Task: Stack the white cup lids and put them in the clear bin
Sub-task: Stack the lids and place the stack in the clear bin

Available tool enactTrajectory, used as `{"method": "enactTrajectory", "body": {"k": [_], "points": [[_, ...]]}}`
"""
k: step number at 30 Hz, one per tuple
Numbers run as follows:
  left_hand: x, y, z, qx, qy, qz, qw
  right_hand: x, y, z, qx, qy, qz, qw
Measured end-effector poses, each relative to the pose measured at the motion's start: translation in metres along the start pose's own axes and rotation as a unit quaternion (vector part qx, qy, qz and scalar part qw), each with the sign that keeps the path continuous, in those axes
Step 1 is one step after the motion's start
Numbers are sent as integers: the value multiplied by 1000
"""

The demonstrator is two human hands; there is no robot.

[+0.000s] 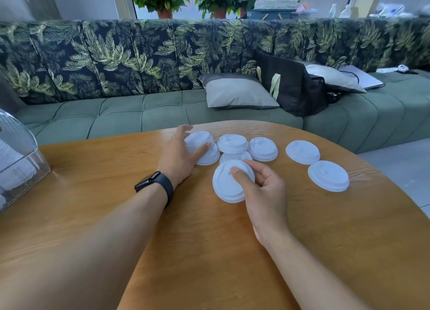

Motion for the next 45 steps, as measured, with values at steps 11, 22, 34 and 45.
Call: {"method": "enactTrajectory", "body": {"k": [11,22,34,45], "points": [[-19,139,-70,40,150,-38,987,-20,58,-15,22,24,10,999],[-21,265,-110,49,90,41,994,-48,147,-19,-33,63,39,997],[0,285,-104,39,14,152,988,-54,157,7,-202,65,85,974],[-1,283,-88,-9,-25,172,985,-56,152,15,-215,-28,100,971]]}}
Point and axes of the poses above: each hand's wrist, its own y-axis away from the middle knuckle, its own z-axis out of the palm, x = y × z, the point moved 8 cm from there along -y, towards the middle knuckle, and after that the axes turned 12 degrees about -z, right-handed, at the moved point
